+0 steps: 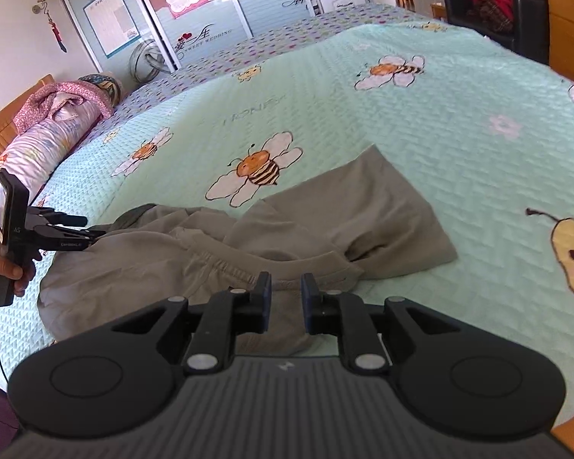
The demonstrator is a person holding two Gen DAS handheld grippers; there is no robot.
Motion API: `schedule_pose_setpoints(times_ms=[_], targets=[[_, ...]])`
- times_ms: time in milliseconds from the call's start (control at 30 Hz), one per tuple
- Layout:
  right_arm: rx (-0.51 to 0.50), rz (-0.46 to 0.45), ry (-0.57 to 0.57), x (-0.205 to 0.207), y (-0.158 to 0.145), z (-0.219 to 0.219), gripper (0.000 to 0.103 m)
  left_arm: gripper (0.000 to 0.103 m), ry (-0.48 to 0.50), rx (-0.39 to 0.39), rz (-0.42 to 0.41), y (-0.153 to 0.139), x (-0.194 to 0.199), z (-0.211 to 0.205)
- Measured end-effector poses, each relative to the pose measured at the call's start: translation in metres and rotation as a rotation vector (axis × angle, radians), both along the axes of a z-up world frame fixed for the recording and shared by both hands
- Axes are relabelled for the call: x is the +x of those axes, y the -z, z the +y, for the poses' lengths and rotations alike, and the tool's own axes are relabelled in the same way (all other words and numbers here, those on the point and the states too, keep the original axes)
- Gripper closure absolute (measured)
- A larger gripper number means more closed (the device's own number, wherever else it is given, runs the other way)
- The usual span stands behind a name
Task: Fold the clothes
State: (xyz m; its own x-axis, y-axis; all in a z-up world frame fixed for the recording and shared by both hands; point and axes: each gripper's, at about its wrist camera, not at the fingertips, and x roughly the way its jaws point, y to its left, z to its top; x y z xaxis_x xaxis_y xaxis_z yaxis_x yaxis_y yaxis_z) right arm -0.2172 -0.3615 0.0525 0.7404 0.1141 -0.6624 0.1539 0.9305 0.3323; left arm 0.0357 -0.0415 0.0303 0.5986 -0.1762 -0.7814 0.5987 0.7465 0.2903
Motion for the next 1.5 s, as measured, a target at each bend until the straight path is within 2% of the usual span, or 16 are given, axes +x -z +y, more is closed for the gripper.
schedule_pose_setpoints(times_ms=[133,200,333,367,467,533,700,833,1033,1233,1267,1300,1333,1400,1467,1500], targets=[[0.009,-0.002,-0.007,0.003,0.004,0.003,0.085,0.047,0.009,-0.057,0.073,0.006,0.014,0.005],[0.011,-0.006,-0.007,0.004,0.005,0.003,0.085,0.055,0.002,-0.113,0.132,0.007,0.021,0.01],[0.013,-0.016,-0.005,0.003,0.006,0.005,0.085,0.098,-0.023,-0.158,0.178,0.001,0.017,0.01],[0.02,-0.019,-0.007,0.003,0.007,0.006,0.085,0.099,-0.019,-0.14,0.156,-0.003,0.011,0.006],[0.015,-0.017,-0.021,0.003,0.008,0.014,0.085,0.099,-0.05,0.009,-0.02,-0.018,-0.021,-0.015],[-0.046,-0.028,-0.048,0.002,0.006,0.026,0.085,0.099,-0.118,0.043,-0.112,-0.038,-0.031,-0.018],[-0.252,-0.119,-0.154,0.007,-0.008,0.061,0.083,0.099,-0.209,-0.034,-0.271,-0.103,-0.044,0.001],[-0.385,-0.171,-0.193,0.033,-0.011,0.074,0.052,0.099,-0.313,0.007,-0.343,-0.123,-0.044,0.021],[-0.317,-0.147,-0.322,0.063,0.003,0.075,0.051,0.099,-0.449,0.045,-0.305,-0.111,-0.043,0.067],[-0.292,-0.089,-0.443,0.089,0.023,0.087,0.052,0.094,-0.548,0.061,-0.164,-0.075,-0.057,0.103],[-0.264,-0.079,-0.461,0.092,0.024,0.089,0.059,0.094,-0.552,0.06,-0.15,-0.072,-0.063,0.106],[-0.241,-0.065,-0.477,0.092,0.024,0.091,0.088,0.093,-0.556,0.059,-0.137,-0.068,-0.069,0.108],[-0.229,-0.061,-0.488,0.091,0.023,0.092,0.099,0.092,-0.56,0.059,-0.124,-0.065,-0.076,0.111],[-0.235,-0.096,-0.501,0.076,0.015,0.094,0.098,0.081,-0.552,0.102,-0.135,-0.064,-0.09,0.108],[-0.255,-0.142,-0.511,0.055,0.005,0.097,0.098,0.055,-0.556,0.12,-0.159,-0.068,-0.106,0.108],[-0.246,-0.165,-0.517,0.041,-0.001,0.097,0.098,0.052,-0.559,0.126,-0.173,-0.07,-0.115,0.108]])
